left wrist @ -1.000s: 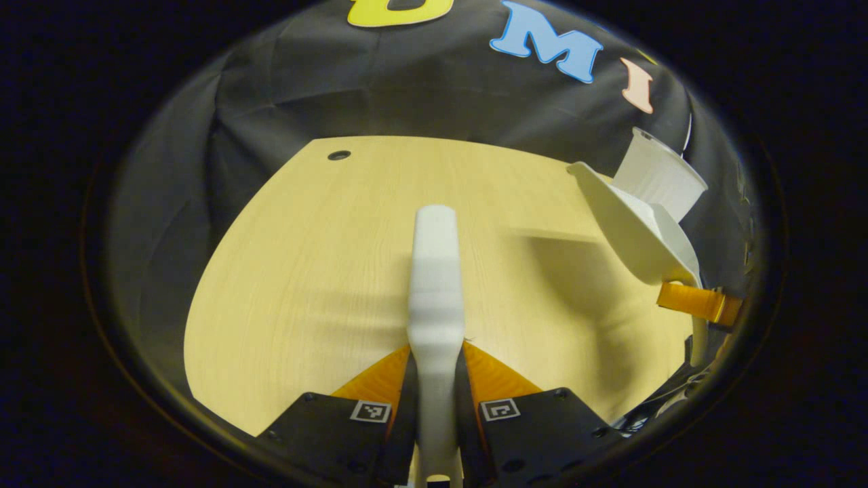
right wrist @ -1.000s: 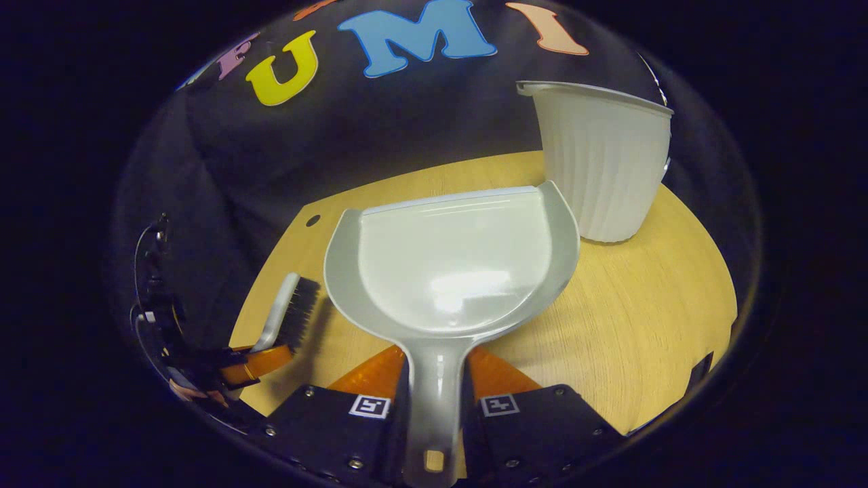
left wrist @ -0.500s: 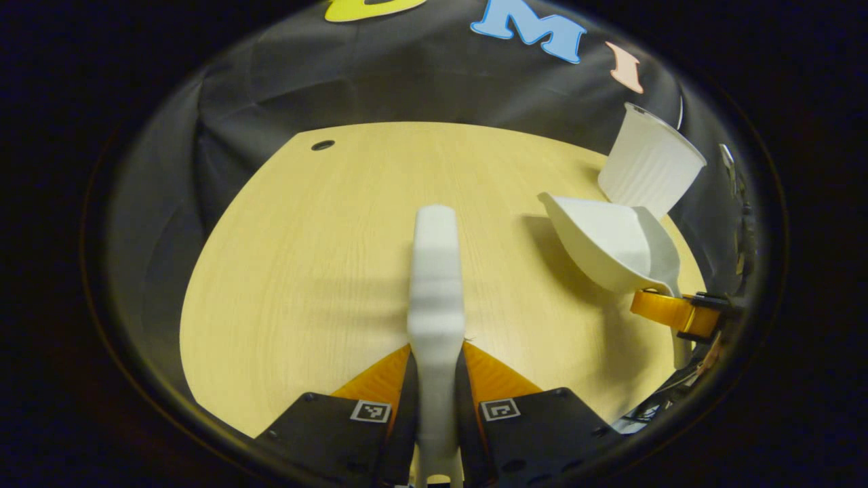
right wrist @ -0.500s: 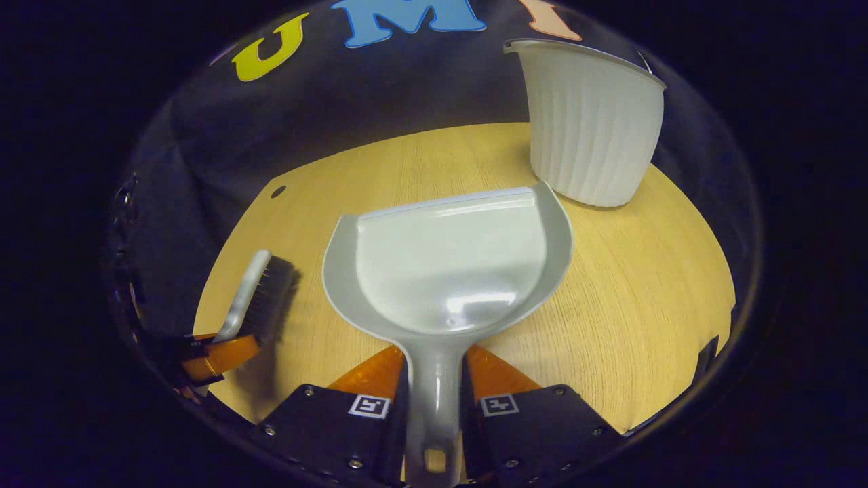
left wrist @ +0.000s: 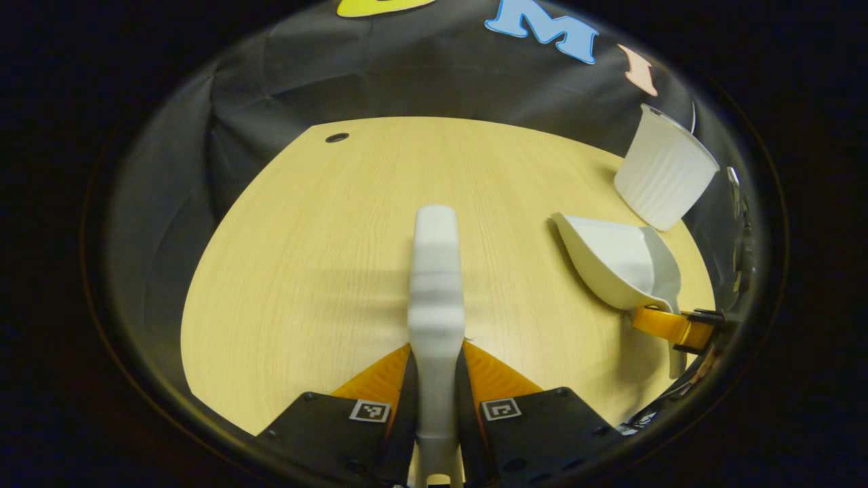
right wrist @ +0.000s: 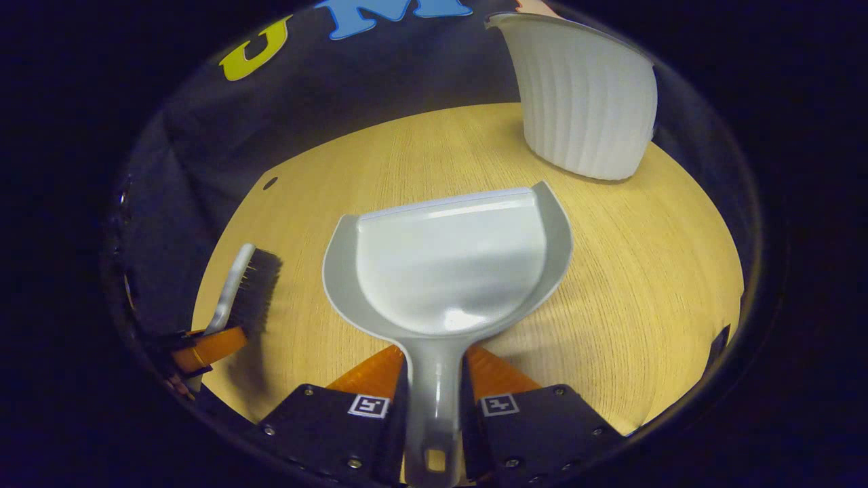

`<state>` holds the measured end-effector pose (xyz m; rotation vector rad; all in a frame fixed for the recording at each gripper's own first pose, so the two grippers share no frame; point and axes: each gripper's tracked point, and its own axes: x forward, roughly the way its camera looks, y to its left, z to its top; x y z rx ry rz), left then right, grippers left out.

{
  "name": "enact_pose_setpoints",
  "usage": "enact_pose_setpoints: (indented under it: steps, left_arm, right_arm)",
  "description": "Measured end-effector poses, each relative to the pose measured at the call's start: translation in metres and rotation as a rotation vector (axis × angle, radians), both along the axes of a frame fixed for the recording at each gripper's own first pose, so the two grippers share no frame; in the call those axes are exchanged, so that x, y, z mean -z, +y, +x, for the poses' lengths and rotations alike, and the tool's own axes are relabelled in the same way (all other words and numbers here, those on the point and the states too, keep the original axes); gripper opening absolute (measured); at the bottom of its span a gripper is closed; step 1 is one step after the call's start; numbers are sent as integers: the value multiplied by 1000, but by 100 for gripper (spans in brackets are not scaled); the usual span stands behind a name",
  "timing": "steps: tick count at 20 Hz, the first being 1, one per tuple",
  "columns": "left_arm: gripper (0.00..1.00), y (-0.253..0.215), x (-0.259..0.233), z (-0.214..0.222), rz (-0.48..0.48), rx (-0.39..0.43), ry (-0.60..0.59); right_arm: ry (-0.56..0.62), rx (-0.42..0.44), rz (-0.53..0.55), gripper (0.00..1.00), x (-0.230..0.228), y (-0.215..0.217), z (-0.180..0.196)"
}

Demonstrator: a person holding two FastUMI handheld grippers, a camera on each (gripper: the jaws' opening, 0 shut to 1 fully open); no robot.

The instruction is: Pick up the small broom and dustpan from the desktop, sweep the trash into the dustpan with the broom, and then empty the trash into the garbage bin.

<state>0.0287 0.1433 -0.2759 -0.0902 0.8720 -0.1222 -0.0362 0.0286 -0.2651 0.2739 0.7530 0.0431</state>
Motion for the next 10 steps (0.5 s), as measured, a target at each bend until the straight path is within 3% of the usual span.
enact_pose_setpoints:
  steps: [6, 10]
  left_arm:
    - [37, 10, -2, 5, 52, 8, -43]
    - [46, 9, -6, 16, 48, -24, -109]
  right_arm:
    - [-33, -25, -15, 40, -6, -3, 0]
    - [-45, -47, -14, 46, -15, -6, -10]
